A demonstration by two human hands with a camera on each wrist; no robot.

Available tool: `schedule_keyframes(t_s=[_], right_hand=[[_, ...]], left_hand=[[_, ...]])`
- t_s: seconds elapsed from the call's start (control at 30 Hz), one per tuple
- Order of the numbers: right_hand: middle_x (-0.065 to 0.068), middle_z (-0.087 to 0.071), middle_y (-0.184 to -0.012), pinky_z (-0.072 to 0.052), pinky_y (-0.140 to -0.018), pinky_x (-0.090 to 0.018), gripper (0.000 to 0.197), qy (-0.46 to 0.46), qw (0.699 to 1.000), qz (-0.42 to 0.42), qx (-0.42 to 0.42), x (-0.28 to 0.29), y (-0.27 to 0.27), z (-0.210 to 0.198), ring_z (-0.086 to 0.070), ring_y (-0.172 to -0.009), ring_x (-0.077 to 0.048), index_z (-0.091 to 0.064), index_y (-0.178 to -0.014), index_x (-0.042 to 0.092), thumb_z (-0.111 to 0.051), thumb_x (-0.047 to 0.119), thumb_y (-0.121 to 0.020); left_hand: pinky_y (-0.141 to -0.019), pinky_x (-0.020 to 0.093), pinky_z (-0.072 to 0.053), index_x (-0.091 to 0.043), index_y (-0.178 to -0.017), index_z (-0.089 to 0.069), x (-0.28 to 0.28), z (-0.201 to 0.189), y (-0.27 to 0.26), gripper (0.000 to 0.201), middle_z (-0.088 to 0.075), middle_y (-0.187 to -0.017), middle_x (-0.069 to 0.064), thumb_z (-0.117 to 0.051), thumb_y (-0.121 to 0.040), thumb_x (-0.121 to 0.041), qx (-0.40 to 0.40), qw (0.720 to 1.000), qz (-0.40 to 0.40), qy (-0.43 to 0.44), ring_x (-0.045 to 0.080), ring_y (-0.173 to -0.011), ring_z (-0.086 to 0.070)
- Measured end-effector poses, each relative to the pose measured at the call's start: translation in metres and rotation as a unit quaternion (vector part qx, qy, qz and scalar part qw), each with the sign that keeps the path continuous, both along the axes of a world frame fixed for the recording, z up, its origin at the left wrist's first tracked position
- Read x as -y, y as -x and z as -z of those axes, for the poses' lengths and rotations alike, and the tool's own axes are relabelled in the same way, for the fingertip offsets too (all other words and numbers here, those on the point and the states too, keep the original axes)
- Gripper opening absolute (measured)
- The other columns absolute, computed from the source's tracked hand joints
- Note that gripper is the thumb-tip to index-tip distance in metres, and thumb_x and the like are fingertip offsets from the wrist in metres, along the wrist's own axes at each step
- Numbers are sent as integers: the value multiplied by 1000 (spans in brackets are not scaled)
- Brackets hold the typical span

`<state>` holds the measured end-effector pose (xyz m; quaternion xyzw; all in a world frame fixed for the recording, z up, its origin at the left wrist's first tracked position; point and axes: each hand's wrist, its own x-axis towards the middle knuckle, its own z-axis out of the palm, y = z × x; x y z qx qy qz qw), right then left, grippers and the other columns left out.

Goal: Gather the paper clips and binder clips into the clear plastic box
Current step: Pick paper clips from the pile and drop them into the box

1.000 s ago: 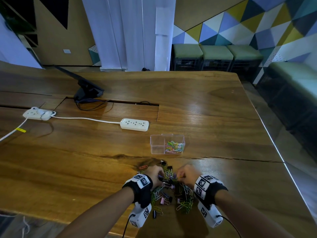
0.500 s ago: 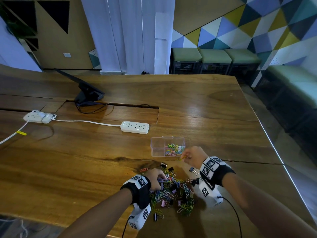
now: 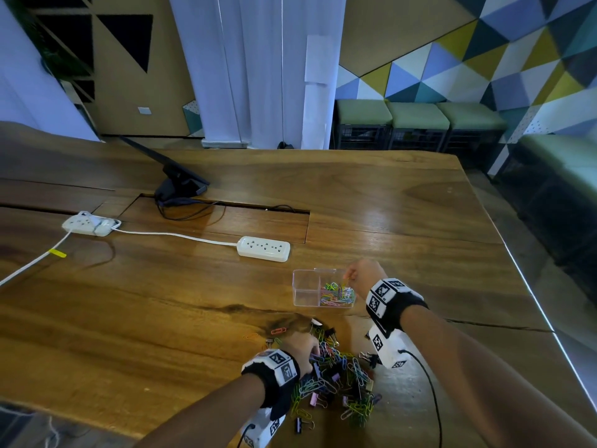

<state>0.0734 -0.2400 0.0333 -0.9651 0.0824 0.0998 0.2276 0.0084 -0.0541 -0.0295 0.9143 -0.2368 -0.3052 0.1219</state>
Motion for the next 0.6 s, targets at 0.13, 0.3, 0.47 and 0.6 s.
schedule_keyframes(t_s=[0.13, 0.3, 0.47, 0.6], right_hand=[[-1, -67, -109, -48, -79, -17, 27, 4, 1000, -22, -4, 1, -6, 3, -63, -91, -11, -66, -102, 15, -49, -1, -89], [1, -65, -115, -49, -88, -18, 32, 8, 998, -62, -23, 6, -4, 7, -62, -100, -9, -63, -112, 18, -52, 0, -88], [1, -62, -121, -48, -96, -27, 36, 75, 984, -150, -56, 5, 3, 13, -59, -109, -14, -59, -120, 20, -54, 4, -88], [-6, -64, -116, -50, -93, -30, 34, 110, 978, -167, -53, 0, 7, 18, -62, -102, -19, -61, -117, 15, -41, 1, -93]], left_hand=[[-93, 34, -47, -6, -116, -60, 2, -1, -5, 31, -59, -125, 11, -61, -85, -6, 1, 1000, 10, -24, 26, -114, -56], [-95, 34, -49, -6, -113, -63, 2, -1, -11, 29, -60, -125, 10, -64, -84, -7, -14, 999, 16, -28, 25, -114, -57], [-92, 32, -51, -6, -108, -67, 3, -1, -17, 25, -63, -122, 8, -65, -83, -8, -30, 999, 20, -18, 23, -111, -59], [-91, 33, -52, -5, -106, -69, 4, -1, -19, 24, -65, -120, 8, -66, -83, -6, -31, 999, 22, -6, 22, -110, -61]])
